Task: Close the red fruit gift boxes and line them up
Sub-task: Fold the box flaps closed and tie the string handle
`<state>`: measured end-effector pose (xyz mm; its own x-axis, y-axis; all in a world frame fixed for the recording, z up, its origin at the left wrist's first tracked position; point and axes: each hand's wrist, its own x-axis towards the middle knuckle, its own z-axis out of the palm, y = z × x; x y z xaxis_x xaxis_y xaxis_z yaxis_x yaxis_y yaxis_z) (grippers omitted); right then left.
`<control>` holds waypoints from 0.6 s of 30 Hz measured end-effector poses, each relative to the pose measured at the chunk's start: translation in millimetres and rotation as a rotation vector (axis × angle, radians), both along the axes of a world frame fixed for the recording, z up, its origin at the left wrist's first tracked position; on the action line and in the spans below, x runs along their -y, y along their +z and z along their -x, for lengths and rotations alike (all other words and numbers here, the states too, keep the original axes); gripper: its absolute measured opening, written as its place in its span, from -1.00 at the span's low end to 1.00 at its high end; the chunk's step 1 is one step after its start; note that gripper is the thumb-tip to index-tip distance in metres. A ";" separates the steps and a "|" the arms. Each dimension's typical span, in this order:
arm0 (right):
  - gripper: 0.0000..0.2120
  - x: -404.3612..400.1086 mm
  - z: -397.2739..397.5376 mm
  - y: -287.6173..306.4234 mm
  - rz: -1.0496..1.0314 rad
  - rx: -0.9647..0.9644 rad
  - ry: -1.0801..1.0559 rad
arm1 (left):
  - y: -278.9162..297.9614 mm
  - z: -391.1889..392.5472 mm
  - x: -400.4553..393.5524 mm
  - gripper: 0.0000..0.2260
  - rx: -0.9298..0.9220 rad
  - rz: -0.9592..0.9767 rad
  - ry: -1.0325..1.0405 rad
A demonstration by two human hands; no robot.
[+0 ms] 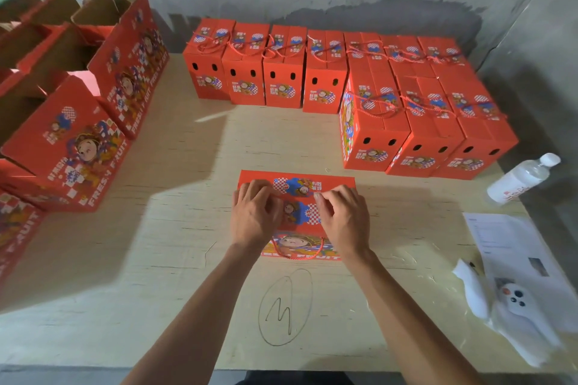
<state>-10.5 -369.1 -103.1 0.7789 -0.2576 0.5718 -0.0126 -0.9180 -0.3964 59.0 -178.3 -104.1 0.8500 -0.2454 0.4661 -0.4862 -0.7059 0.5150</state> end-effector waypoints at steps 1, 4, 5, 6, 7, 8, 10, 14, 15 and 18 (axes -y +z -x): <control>-0.79 0.9 0.2 0.0 -0.011 0.000 -0.003 | -0.6 -0.9 -0.7 -0.98 -0.012 0.015 0.004; -0.79 6.4 2.9 -1.3 -0.078 0.010 -0.015 | -0.2 -2.8 -4.0 -0.79 -0.067 -0.004 0.056; -0.80 8.4 4.8 -2.8 -0.109 0.024 -0.028 | 0.2 -3.0 -5.4 -0.74 -0.099 0.005 0.089; -0.82 10.4 6.9 -4.7 -0.140 0.038 -0.046 | 0.9 -3.4 -7.1 -0.70 -0.141 0.031 0.112; -0.85 12.3 9.1 -6.9 -0.169 0.042 -0.071 | 1.7 -4.1 -9.5 -0.68 -0.182 0.069 0.119; -0.87 13.3 11.1 -9.1 -0.209 0.026 -0.096 | 1.3 -4.6 -11.7 -0.67 -0.213 0.117 0.118; -0.85 14.0 13.7 -12.3 -0.366 -0.042 -0.114 | -0.7 -6.3 -16.3 -0.62 -0.320 0.242 0.167; -0.70 7.4 20.5 -6.6 -0.918 -0.082 -0.170 | 1.1 -13.7 -22.9 -0.23 -0.786 0.501 0.269; -0.63 6.6 22.1 -5.1 -1.021 -0.102 -0.177 | 0.4 -14.8 -24.0 -0.32 -0.826 0.545 0.249; -0.72 9.3 20.1 -5.4 -1.071 -0.149 -0.167 | 0.1 -15.1 -23.1 -0.49 -0.816 0.545 0.283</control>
<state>-30.6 -378.4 -108.5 0.7309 -0.6737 -0.1089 -0.2188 -0.0802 -0.9725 74.1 -155.2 -104.1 0.9521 0.0861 -0.2934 0.3054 -0.3109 0.9000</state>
